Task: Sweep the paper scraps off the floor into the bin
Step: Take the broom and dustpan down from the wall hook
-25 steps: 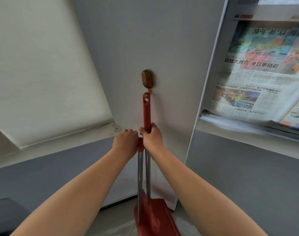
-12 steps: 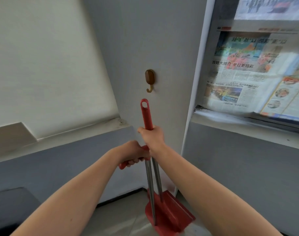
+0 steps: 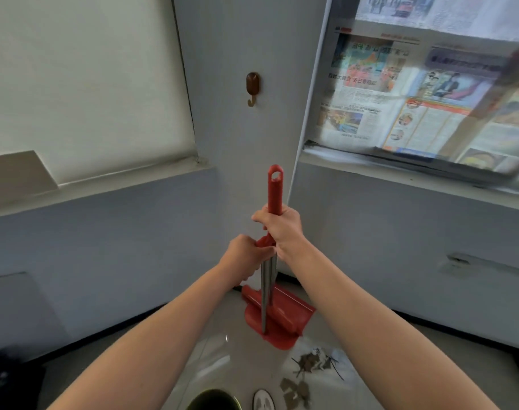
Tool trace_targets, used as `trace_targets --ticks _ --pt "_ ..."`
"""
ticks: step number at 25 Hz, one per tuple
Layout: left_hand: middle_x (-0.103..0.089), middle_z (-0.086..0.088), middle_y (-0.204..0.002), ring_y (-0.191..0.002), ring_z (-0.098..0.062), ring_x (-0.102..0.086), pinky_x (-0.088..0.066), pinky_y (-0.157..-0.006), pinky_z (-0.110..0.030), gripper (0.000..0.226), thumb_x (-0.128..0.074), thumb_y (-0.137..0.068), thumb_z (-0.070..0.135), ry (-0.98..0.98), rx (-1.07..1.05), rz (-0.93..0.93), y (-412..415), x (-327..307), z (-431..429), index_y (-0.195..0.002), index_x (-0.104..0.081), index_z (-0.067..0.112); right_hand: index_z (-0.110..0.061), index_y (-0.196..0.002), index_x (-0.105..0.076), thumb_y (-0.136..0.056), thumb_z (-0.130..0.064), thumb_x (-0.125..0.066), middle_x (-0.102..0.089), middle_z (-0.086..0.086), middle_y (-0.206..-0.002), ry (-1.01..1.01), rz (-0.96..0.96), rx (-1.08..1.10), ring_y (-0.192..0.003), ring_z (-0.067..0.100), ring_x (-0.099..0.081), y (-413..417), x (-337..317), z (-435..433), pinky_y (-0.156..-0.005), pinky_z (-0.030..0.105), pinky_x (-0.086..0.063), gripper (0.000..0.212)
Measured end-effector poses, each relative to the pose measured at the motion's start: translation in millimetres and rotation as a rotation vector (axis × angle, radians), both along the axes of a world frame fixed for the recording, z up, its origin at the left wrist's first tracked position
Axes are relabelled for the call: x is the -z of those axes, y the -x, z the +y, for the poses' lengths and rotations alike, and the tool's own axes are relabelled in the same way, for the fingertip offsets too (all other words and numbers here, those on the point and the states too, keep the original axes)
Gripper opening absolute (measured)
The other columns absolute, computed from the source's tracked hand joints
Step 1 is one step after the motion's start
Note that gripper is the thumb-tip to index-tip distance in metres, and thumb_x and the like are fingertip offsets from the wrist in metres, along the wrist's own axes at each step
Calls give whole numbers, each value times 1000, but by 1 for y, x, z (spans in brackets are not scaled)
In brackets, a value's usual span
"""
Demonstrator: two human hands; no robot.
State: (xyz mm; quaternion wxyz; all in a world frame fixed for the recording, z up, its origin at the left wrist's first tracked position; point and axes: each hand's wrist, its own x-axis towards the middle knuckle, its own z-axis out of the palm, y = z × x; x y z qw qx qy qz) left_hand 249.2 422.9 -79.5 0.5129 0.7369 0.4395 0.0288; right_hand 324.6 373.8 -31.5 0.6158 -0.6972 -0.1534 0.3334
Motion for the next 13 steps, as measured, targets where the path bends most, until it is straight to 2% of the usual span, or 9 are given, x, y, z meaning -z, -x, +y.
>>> trace_targets --ticks 3,7,9,11,13 --pt "-37 3 -47 -37 -12 -31 -27 -38 -23 36 -64 -79 31 -33 65 -79 37 16 -38 -55 -42 14 -18 -56 -51 -64 6 -62 -48 -1 -63 -56 3 75 -63 13 -44 36 13 -45 -63 26 -39 28" --pt "-36 3 -48 -41 -13 -31 -26 -42 -25 40 -63 -79 31 -72 78 -110 61 18 -91 -52 -39 15 -19 -54 -50 -63 10 -59 -46 -3 -56 -86 -5 141 -51 9 -40 63 22 -89 -51 20 -35 32" --pt "-35 3 -46 -43 -15 -32 -27 -44 -26 42 -62 -75 38 -108 137 -93 74 24 -111 -50 -39 15 -20 -55 -49 -64 11 -60 -45 -3 -53 -91 28 321 -46 10 -37 52 19 -110 -43 19 -33 34" --pt "-34 3 -44 -43 -17 -31 -27 -46 -27 43 -62 -67 45 -138 207 -53 98 43 -126 -47 -38 15 -18 -57 -48 -61 11 -60 -46 -2 -53 -111 40 478 -49 12 -39 29 20 -133 -48 20 -35 31" --pt "-35 2 -46 -43 -16 -32 -27 -47 -28 43 -64 -71 42 -146 190 -17 116 63 -133 -49 -41 14 -17 -56 -47 -59 12 -57 -46 -2 -54 -112 39 440 -54 13 -41 22 24 -157 -57 23 -36 31"
